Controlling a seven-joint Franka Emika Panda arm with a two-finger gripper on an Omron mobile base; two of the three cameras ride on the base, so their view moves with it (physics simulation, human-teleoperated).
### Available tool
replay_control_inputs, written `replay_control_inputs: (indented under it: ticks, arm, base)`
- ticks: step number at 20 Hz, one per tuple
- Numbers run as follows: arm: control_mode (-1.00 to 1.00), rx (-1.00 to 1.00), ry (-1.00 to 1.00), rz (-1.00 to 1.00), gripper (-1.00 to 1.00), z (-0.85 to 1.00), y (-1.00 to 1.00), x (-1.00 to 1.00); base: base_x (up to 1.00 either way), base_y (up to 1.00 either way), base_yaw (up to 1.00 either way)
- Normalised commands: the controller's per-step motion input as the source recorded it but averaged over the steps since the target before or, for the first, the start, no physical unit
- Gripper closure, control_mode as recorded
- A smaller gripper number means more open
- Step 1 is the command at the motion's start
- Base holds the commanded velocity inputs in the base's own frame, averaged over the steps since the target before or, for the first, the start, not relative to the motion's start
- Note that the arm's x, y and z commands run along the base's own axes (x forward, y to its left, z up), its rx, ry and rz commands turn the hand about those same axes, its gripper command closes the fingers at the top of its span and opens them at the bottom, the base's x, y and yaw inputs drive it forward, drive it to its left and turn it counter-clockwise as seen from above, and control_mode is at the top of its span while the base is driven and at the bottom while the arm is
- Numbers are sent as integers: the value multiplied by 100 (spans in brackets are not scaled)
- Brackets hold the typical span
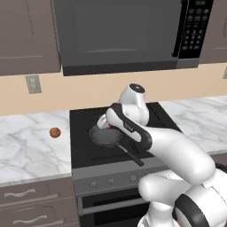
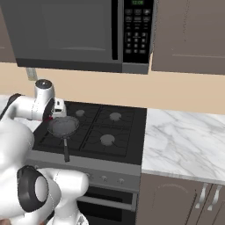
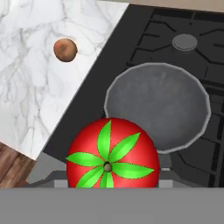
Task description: Place the pan on the front left burner on the stove. Then place the tomato and the onion in the pan and turn on the front left burner.
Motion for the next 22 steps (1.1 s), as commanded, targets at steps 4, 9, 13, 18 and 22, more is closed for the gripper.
replay_control_inputs:
  ticks: [4, 9, 13, 18, 22]
  arm:
    - [-100, -2, 0, -3, 100, -11, -19, 52]
    - [-100, 0, 0, -1, 100, -18, -6, 47]
    - [-100, 0, 0, 0, 100, -26, -2, 32]
    - [-100, 0, 0, 0, 100, -24, 0, 11]
    - [-100, 0, 0, 0, 100, -32, 0, 10]
  base:
    - [0, 0, 0]
    - [0, 0, 0]
    - [0, 0, 0]
    - [0, 0, 0]
    - [0, 0, 0]
